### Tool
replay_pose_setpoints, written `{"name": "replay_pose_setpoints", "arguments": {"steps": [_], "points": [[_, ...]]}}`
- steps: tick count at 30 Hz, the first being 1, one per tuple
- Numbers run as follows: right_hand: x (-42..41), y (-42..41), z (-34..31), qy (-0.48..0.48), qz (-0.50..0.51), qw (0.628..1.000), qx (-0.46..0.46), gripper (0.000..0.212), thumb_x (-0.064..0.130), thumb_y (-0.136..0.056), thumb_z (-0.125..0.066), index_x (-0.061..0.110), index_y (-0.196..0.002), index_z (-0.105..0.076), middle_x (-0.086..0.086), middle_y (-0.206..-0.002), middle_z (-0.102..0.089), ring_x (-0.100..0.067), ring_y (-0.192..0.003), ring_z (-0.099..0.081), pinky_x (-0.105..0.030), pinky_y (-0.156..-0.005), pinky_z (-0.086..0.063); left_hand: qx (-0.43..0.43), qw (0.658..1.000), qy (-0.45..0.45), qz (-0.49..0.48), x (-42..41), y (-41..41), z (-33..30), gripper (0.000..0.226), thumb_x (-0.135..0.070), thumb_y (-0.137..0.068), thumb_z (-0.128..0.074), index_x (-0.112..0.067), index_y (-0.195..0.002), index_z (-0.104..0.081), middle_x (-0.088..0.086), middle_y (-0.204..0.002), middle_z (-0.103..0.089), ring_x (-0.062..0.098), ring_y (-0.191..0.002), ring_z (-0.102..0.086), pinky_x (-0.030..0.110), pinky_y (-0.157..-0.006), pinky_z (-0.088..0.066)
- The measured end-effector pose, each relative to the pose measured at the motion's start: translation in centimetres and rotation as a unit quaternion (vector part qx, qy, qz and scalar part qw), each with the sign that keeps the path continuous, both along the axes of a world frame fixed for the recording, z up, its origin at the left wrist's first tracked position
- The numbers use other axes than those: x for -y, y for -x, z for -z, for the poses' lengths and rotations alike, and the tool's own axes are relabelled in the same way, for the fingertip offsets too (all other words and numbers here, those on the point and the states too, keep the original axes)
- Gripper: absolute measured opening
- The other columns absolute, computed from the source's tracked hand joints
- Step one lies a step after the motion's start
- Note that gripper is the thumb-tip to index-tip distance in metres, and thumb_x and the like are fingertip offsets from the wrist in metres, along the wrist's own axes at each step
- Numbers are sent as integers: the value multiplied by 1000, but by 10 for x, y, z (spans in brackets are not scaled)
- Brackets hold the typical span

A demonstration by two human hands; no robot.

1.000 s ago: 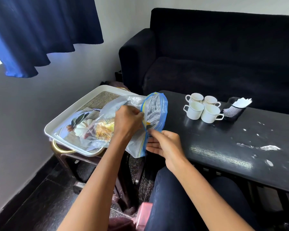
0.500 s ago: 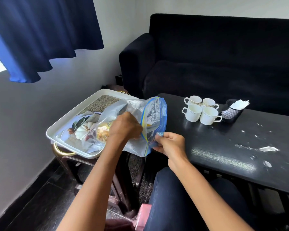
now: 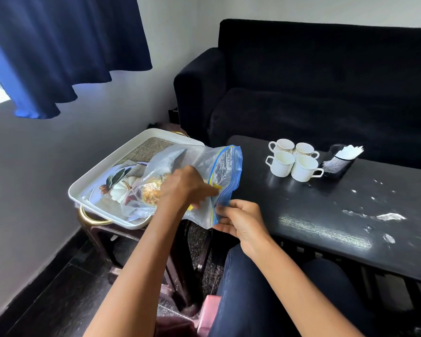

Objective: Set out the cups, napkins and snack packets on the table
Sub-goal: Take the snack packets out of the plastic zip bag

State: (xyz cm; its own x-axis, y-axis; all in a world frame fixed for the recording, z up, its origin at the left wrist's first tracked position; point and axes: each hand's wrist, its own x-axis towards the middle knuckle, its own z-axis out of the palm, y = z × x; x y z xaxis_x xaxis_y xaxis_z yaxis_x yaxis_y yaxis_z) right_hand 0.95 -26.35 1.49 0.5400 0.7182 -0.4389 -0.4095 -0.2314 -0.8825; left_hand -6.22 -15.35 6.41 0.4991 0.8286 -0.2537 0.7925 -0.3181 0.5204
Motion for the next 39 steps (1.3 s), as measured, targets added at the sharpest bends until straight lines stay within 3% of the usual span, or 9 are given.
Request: {"name": "replay_pose_setpoints", "arguments": {"steps": [5,13,15,18,22,28,32,35,39], "points": [[0,-5,6,-3,25,1000,11,16,-9,-84,-59,4,-75,-63,-4,-51,-65,-10,-43,-62,-20,-44,-52,-58,998,-35,11,3,0,-2,21,-21,-73,-65,-9,-89,-73,8,-85,-74,22,-87,-70,34,-83,-56],[4,-3,20,29,37,998,49,11,-2,-82,-62,7,-88,-60,-14,-70,-69,-19,-56,-69,-24,-49,-55,-41,997,-58,-35,-12,15,3,15,-28,-68,-66,-15,-74,-70,7,-82,-73,25,-89,-68,35,-83,-51],[5,-3,20,50,48,988,141,27,5,-78,-70,9,-100,-56,-7,-75,-67,-18,-64,-67,-30,-57,-56,-37,997,-69,-20,-16,17,5,20,-35,-67,-70,-16,-67,-63,14,-91,-70,31,-93,-65,38,-82,-51],[5,-7,11,51,75,922,377,44,15,-71,-77,15,-107,-51,-3,-91,-58,-20,-86,-58,-35,-80,-49,-34,995,-95,15,-21,20,10,21,-36,-69,-68,-20,-62,-58,12,-94,-68,31,-97,-60,37,-80,-43],[-11,-15,-7,-16,27,824,565,32,12,-76,-70,13,-107,-61,-5,-108,-58,-24,-106,-52,-37,-93,-41,-48,984,-160,65,-24,20,19,23,-44,-73,-64,-30,-90,-68,-5,-121,-53,24,-117,-36,37,-85,-23],[-52,-27,0,32,-226,703,674,39,6,-83,-60,9,-121,-57,-5,-126,-55,-24,-119,-45,-30,-100,-34,-1,991,-109,76,-29,24,29,69,-58,-60,-53,-37,-125,-46,-9,-156,-22,18,-145,-11,46,-113,-10],[-68,-27,12,45,-276,672,686,49,-1,-76,-57,6,-124,-52,-7,-133,-51,-24,-128,-40,-34,-105,-31,-2,995,-63,73,-34,28,35,93,-56,-53,-41,-42,-143,-25,-12,-161,-6,16,-149,3,48,-117,0],[-76,-26,21,45,-306,702,641,38,2,-74,-58,9,-111,-58,-8,-124,-56,-27,-121,-46,-37,-100,-37,11,997,-43,64,-41,30,39,96,-57,-54,-42,-44,-146,-20,-12,-161,-2,17,-149,7,48,-117,4],[-81,-27,21,32,-330,857,394,12,13,-79,-61,20,-89,-63,2,-90,-63,-15,-89,-59,-32,-84,-46,1,999,-18,45,-52,38,48,81,-65,-78,-47,-43,-149,-16,-9,-161,3,18,-148,12,48,-116,9]]}}
